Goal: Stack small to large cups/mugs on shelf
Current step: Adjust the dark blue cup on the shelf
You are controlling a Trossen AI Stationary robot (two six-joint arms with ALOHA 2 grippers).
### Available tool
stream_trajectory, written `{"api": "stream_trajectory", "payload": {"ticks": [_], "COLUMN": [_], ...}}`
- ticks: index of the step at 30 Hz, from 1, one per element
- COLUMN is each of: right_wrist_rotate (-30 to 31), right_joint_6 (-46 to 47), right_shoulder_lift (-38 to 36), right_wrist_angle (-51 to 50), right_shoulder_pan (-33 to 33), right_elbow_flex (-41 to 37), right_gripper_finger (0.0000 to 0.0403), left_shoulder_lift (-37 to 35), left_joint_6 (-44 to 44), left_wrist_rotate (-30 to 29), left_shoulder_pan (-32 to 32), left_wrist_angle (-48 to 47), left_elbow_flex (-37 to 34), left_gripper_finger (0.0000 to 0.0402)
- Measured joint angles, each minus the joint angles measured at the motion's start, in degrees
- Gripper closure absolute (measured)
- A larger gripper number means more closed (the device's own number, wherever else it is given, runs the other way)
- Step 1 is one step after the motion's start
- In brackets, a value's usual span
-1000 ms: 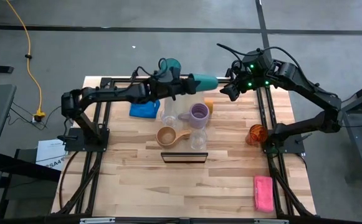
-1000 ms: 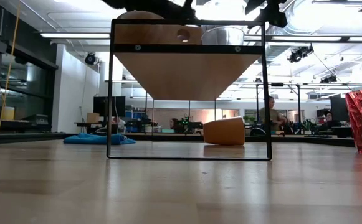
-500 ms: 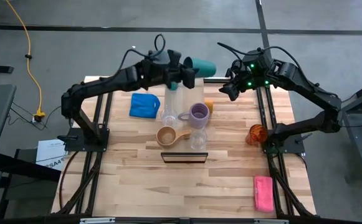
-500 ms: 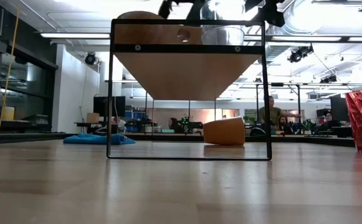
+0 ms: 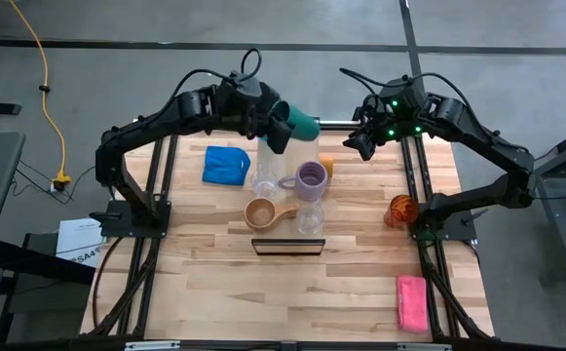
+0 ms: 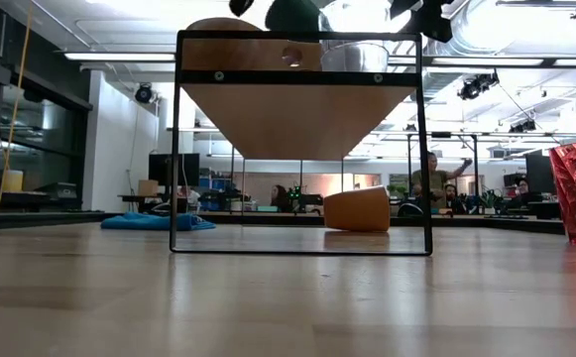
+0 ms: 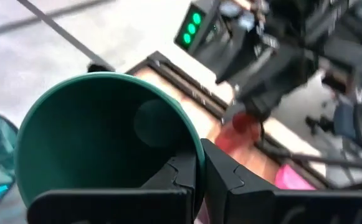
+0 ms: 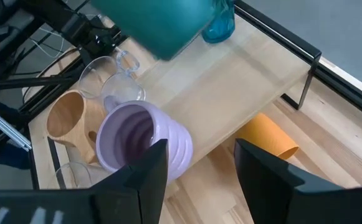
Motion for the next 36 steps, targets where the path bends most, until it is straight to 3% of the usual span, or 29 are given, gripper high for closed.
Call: {"api": "stream_trajectory", "payload": {"ticks": [19,28,36], "right_wrist_rotate": [0.0,0.0,0.1], "right_joint_6": [0.0,0.2,0.0], "right_shoulder_lift": [0.0,0.0,0.1], "right_wrist_angle": [0.0,0.6,1.8], "right_shoulder_pan": [0.0,0.0,0.0], "right_elbow_flex": [0.0,0.0,0.0], "right_gripper_finger": [0.0230,0.0230,0.0230], "left_shoulder_lift": [0.0,0.5,3.2], "left_joint_6": [10.9,13.1,14.0], "left_wrist_rotate": [1.6,-2.2,-1.5], "left_shoulder_pan": [0.0,0.0,0.0], "left_wrist_angle": [-25.8,-28.6,-29.8], "left_elbow_flex": [3.9,3.3,3.3], "left_gripper_finger": [0.0401,0.0401,0.0401]}}
